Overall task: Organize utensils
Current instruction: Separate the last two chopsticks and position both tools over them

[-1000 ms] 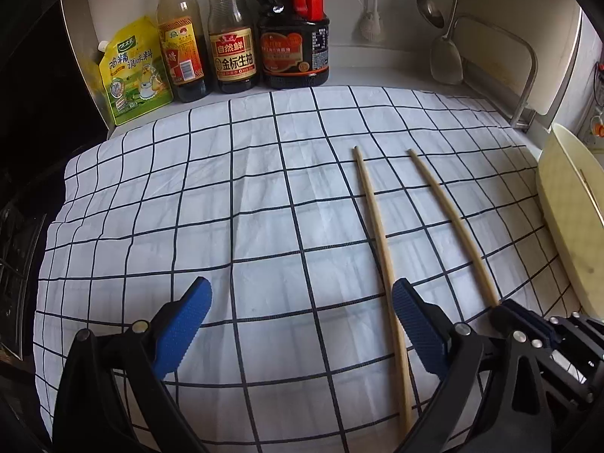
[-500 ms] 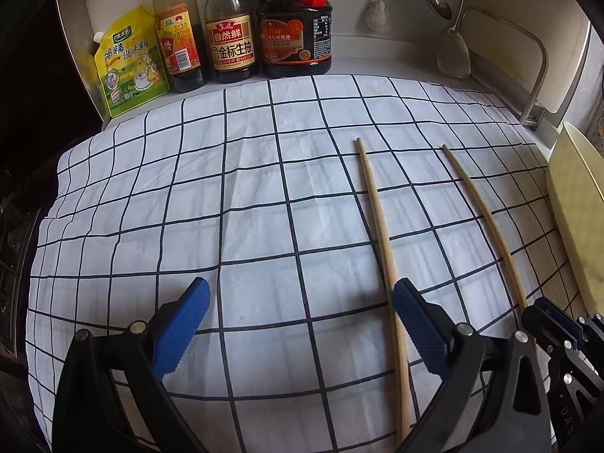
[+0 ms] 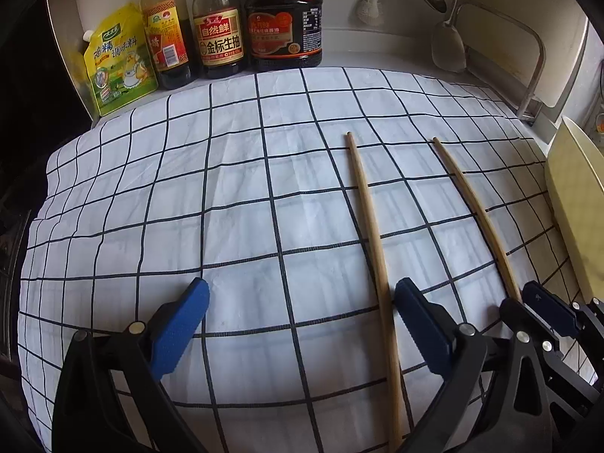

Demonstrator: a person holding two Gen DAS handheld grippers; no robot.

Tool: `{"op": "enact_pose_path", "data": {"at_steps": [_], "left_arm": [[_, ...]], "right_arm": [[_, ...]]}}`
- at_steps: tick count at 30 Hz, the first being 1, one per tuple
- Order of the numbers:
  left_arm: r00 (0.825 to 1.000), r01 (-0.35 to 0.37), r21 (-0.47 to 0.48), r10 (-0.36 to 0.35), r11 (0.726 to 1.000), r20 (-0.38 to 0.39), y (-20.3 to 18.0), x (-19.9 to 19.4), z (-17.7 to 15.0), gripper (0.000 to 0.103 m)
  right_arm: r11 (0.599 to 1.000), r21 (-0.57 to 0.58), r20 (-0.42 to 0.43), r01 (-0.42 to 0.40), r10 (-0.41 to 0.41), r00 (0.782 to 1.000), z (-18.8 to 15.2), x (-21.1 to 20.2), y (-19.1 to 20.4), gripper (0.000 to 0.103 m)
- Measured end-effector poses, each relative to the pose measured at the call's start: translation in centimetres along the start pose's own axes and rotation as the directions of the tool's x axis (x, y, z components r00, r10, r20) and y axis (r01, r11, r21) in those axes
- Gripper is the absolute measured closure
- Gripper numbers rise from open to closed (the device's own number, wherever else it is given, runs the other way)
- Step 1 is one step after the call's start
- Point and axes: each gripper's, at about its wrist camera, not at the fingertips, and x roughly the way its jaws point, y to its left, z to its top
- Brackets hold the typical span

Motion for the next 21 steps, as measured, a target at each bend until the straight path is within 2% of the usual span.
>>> {"op": "enact_pose_path", "data": {"at_steps": [2,3,5,6,8,15,21], "left_arm": [[1.0,0.023,0.005,-0.023,1.0,0.007,-0.2,-0.4,-0.1,0.028],[0.999,0.03,0.011,-0.03,0.999,0.011,-0.3,-0.7,-0.1,0.034],[0.999,0.042,0.019,-0.042,0.999,0.013,-0.5,-1.1,-0.2,0.061],[0.999,0.047,0.018,-0.047,0.999,0.013,-0.5,-1.3,-0.2,0.068],[0.998,0.067,0.012,-0.067,0.998,0.007,-0.3,-1.5,-0.3,0.096],[0.983,0.179,-0.025,-0.18,0.983,-0.027,0.4,-2.3,-0.8,0.096],[0.97,0.244,-0.01,-0.244,0.97,0.007,-0.3,-5.1,-0.6,0.096]], "right_arm": [[1.0,-0.008,-0.001,-0.01,0.01,1.0,0.1,0.0,0.2,0.086],[1.0,-0.013,-0.001,-0.011,0.011,1.0,0.0,0.0,0.3,0.092],[1.0,-0.014,-0.004,-0.009,0.009,1.0,0.0,-0.1,0.4,0.096],[1.0,-0.007,-0.003,-0.015,0.015,1.0,0.0,-0.1,0.3,0.097],[0.999,0.009,-0.003,-0.034,0.034,0.999,-0.1,-0.2,0.0,0.097],[0.994,0.063,0.007,-0.087,0.087,0.996,-0.3,-1.4,-0.7,0.097],[0.99,0.08,0.083,-0.12,0.113,0.99,0.2,-4.7,-1.0,0.097]]}}
